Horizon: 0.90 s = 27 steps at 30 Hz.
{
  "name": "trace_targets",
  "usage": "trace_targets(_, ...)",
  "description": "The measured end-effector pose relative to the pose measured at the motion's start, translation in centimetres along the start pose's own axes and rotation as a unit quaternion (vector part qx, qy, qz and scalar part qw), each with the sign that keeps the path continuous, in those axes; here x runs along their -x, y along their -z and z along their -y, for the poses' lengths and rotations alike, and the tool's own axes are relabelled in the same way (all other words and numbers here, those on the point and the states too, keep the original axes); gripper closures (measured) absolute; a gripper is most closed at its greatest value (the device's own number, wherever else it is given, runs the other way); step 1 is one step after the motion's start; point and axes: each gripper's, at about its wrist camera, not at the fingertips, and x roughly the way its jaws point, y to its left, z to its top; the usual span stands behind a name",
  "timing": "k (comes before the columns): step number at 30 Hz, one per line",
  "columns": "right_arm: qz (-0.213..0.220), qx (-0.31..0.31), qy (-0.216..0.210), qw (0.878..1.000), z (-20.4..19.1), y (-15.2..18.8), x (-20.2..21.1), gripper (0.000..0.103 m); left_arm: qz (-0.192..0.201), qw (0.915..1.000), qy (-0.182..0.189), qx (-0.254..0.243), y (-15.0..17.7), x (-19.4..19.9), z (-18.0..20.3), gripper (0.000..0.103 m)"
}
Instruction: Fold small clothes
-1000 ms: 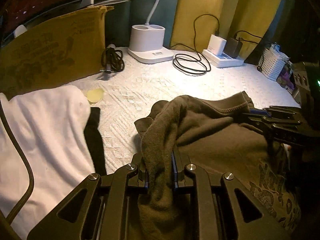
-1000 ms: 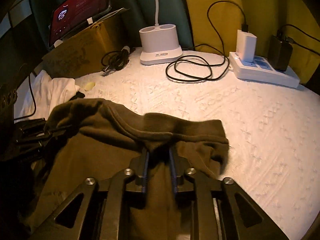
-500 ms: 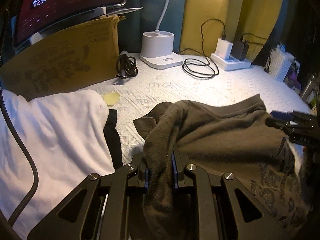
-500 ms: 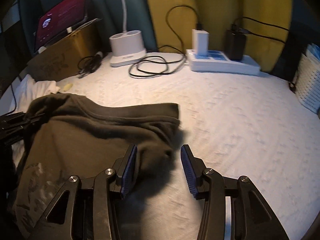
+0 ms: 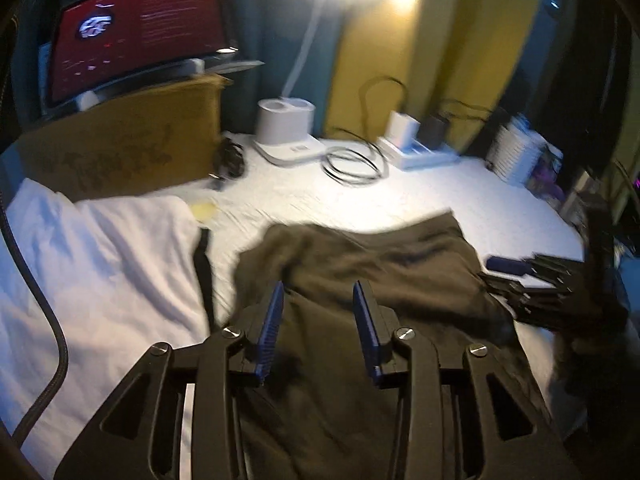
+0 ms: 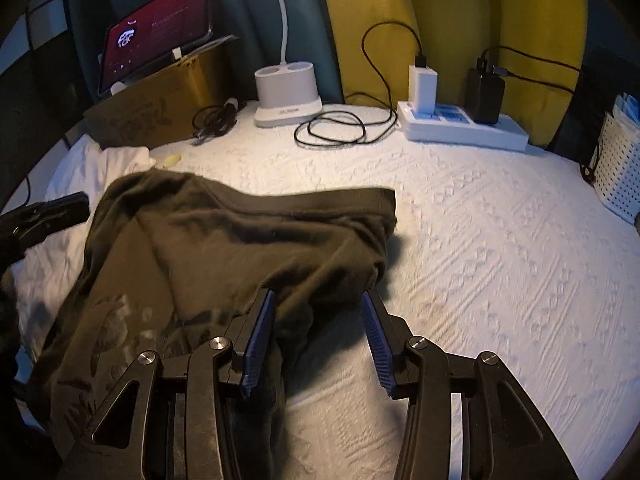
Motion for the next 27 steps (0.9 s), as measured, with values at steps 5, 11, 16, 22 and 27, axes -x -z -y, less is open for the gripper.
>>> trace_targets(5, -0.013, -0.007, 0.020, 1.000, 0.7, 1.9, -0.4, 0.056, -0.044, 0.9990, 0.006, -0.004, 2.3, -1.6, 1.0, 0.067)
trace_targets(11, -0.009, -0.020, 0.028, 0.999, 1.5, 3.1, 0.4, 0.055, -0.070, 0.9972, -0.019, -0.015, 5.0, -2.8, 0.6, 0.067)
trace_targets(16, -0.008, -0.029, 0.034, 0.999, 1.9, 3.9, 1.2, 0.055, -0.070, 0.9963, -0.042, -0.027, 4.9, -2.1, 1.2, 0.067)
trace_targets(22, 0.005, -0.028, 0.027, 0.999, 1.5, 4.6, 3.0, 0.055, -0.047, 0.9982, -0.032, -0.019, 4.8, -0.2, 1.9, 0.067)
trace_targets(27, 0.017, -0.020, 0.018, 0.999, 0.4, 5.3, 4.7, 0.055, -0.046, 0.9982, -0.017, -0.034, 5.2, 0.5, 3.9, 0.067)
